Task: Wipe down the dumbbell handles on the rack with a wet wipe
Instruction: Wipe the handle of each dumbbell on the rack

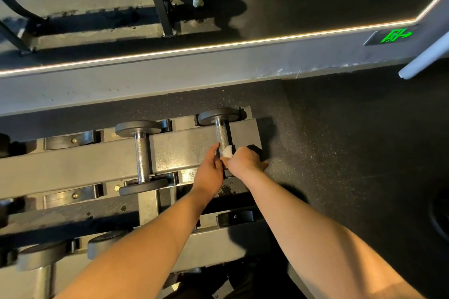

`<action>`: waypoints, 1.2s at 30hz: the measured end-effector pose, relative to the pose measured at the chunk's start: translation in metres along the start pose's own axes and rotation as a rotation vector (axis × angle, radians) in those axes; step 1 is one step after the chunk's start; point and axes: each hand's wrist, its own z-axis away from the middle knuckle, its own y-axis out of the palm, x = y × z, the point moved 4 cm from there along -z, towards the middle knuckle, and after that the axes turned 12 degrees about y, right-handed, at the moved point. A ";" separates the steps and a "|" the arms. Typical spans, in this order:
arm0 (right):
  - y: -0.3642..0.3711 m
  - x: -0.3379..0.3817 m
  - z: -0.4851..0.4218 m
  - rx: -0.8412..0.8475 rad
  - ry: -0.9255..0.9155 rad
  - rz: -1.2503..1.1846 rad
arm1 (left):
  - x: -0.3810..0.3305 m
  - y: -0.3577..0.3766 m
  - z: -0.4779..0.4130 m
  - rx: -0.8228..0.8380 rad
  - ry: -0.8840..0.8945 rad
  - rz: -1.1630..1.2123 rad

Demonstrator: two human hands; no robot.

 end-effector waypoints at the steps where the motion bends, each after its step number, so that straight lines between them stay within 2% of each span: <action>1: -0.002 -0.001 0.002 -0.015 -0.010 0.028 | 0.000 0.000 0.001 -0.001 -0.001 -0.003; 5: -0.010 0.002 0.009 -0.134 -0.073 0.096 | -0.003 -0.002 0.003 0.014 0.006 0.010; 8: -0.002 0.000 0.010 -0.162 -0.175 -0.055 | -0.004 -0.003 0.005 -0.004 0.066 0.100; 11: 0.002 0.005 0.008 -0.196 -0.306 -0.225 | -0.005 -0.010 0.006 -0.104 0.097 0.179; 16: 0.005 0.019 0.009 -0.034 -0.515 -0.260 | -0.011 -0.019 -0.005 -0.192 0.028 0.359; 19: -0.001 0.015 0.009 0.015 -0.465 -0.440 | -0.011 -0.025 -0.019 -0.272 -0.015 0.287; 23: -0.001 0.003 0.004 0.041 -0.279 -0.616 | -0.020 -0.033 -0.039 -0.421 0.005 0.176; 25: 0.005 0.003 0.002 0.085 -0.250 -0.588 | -0.021 -0.028 -0.050 -0.363 0.028 0.142; 27: 0.009 0.003 0.001 0.049 -0.262 -0.545 | -0.021 -0.020 -0.059 -0.291 0.046 0.080; 33: 0.008 0.002 0.006 -0.103 -0.264 -0.458 | -0.025 -0.024 -0.071 -0.302 0.101 -0.012; 36: 0.009 0.002 0.007 -0.116 -0.256 -0.442 | -0.015 -0.024 -0.068 -0.358 0.028 0.056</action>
